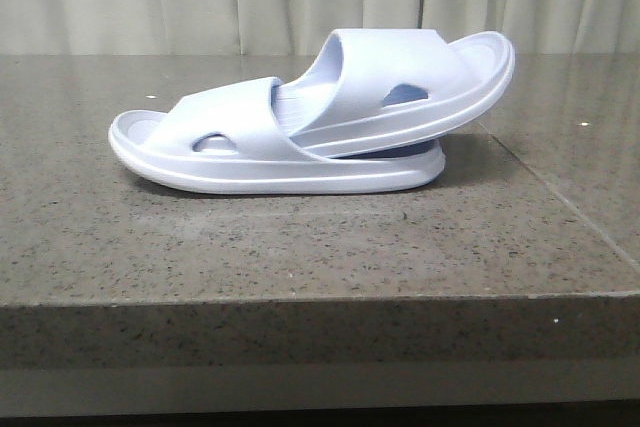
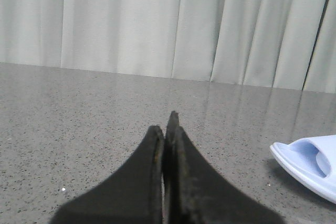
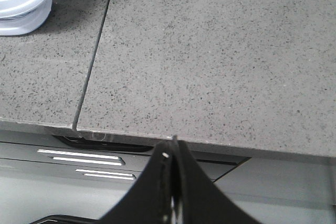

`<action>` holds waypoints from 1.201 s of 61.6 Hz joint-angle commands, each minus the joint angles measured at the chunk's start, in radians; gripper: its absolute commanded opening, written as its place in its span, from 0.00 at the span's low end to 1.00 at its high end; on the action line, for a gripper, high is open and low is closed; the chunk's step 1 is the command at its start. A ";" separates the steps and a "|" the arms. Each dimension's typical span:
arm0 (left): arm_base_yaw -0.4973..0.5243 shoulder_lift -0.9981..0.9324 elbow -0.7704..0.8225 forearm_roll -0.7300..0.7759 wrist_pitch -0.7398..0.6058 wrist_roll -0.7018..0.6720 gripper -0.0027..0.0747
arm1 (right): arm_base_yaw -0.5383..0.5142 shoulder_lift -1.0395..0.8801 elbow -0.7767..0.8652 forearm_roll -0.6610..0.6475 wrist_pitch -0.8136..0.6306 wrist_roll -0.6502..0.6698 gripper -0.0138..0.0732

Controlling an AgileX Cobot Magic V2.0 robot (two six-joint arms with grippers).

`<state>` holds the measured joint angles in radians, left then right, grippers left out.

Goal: Insert blue slippers together front up

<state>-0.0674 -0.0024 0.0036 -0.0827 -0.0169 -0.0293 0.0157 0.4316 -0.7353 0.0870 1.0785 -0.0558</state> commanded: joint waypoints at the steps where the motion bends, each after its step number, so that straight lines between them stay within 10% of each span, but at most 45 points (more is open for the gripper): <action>1: 0.001 -0.018 0.005 0.002 -0.084 -0.002 0.01 | 0.002 0.004 -0.025 0.002 -0.061 0.002 0.08; 50: 0.001 -0.018 0.005 0.002 -0.084 -0.002 0.01 | 0.005 -0.019 -0.015 -0.011 -0.090 0.001 0.08; 74: 0.001 -0.018 0.005 0.002 -0.084 -0.002 0.01 | 0.006 -0.269 0.454 -0.010 -0.823 0.001 0.08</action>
<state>-0.0674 -0.0024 0.0036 -0.0813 -0.0169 -0.0293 0.0231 0.2070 -0.3501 0.0853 0.4828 -0.0558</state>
